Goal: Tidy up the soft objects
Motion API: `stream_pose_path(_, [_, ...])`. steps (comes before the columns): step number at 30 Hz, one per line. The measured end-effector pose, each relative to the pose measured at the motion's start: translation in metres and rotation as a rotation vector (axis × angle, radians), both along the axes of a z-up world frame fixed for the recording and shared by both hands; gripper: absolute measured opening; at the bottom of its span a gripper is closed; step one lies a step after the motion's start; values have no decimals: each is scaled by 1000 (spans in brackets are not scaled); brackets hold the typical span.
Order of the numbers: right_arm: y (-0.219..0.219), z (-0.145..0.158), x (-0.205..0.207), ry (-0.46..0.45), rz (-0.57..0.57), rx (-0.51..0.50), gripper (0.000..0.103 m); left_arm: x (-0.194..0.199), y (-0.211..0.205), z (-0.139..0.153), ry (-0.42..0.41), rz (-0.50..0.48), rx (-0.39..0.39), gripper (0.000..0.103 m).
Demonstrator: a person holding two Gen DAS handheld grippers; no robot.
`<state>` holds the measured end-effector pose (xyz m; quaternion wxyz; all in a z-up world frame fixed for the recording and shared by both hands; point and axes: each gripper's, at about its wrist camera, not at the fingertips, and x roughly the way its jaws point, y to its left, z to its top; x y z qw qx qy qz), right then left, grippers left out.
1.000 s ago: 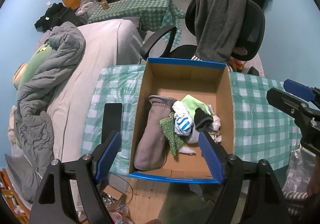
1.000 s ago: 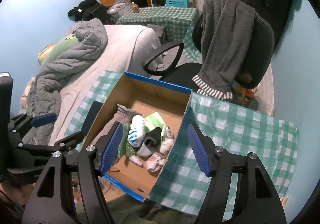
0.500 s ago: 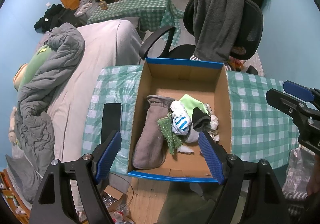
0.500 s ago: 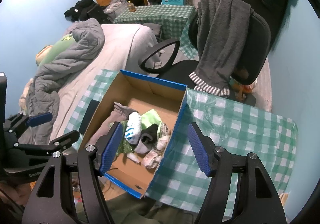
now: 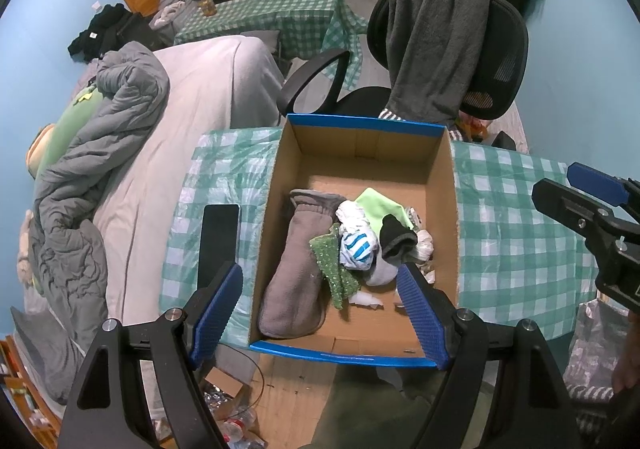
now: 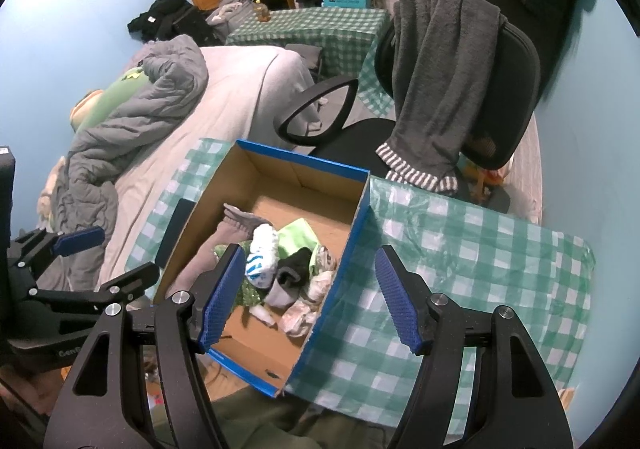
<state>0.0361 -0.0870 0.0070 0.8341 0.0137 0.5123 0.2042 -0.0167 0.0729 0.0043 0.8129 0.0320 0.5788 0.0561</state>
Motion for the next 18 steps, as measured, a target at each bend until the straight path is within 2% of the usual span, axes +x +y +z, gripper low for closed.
stream_pose_path(18, [-3, -2, 1, 3, 2, 1, 68, 1, 0, -1, 5, 12, 1, 81])
